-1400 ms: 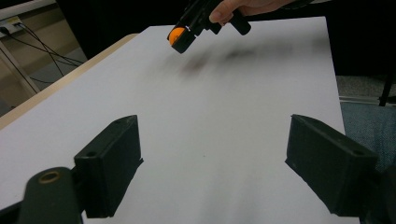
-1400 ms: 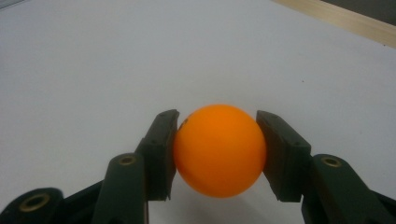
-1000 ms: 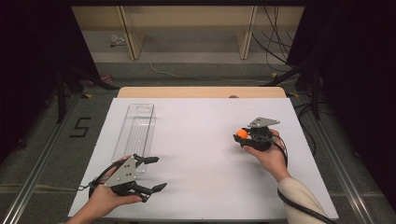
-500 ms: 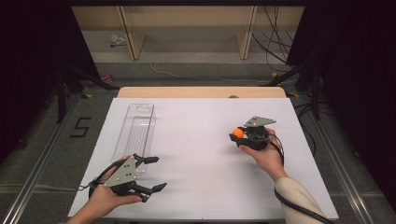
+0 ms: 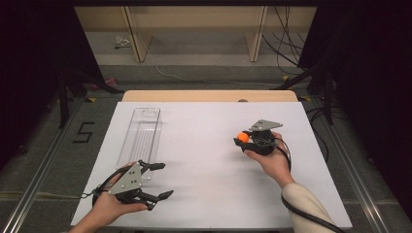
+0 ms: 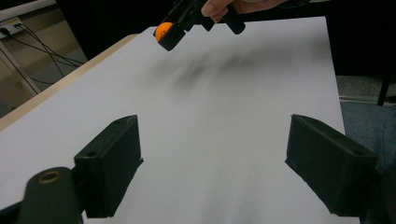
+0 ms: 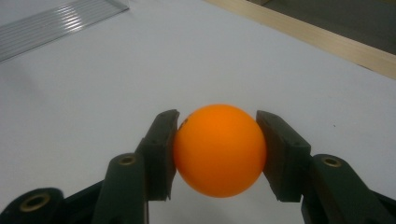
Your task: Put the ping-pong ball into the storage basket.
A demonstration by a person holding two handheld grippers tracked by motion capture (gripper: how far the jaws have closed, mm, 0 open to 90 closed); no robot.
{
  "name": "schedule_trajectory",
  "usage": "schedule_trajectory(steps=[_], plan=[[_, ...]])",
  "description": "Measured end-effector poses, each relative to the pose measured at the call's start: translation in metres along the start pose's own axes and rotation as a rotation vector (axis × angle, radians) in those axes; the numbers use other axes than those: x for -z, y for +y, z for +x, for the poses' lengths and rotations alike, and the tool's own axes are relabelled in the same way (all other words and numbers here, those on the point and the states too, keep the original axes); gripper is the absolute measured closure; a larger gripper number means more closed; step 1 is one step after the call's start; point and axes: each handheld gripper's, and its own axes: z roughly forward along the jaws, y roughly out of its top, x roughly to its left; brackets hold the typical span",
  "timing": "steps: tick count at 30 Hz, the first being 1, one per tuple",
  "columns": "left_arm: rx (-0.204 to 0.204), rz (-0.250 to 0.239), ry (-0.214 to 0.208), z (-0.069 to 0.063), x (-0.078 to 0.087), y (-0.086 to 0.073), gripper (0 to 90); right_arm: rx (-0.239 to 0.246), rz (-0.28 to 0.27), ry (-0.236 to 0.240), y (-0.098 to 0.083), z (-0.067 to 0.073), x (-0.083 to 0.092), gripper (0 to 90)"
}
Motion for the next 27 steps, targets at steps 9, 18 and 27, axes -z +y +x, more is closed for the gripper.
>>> schedule_trajectory(steps=[9, 18, 27], plan=[[-0.001, 0.0, 0.0, 0.0, 0.0001, 0.0, 17.6, 0.002, -0.006, 0.008, 0.0031, 0.0035, -0.002, 51.3], [-0.002, 0.001, 0.0, 0.0001, 0.0001, 0.0001, 17.6, 0.003, -0.009, 0.017, 0.0057, 0.0067, -0.0041, 51.3], [-0.004, 0.002, 0.0, 0.0, 0.0002, 0.0001, 17.6, 0.005, -0.011, 0.025, 0.0084, 0.0099, -0.0071, 51.4]])
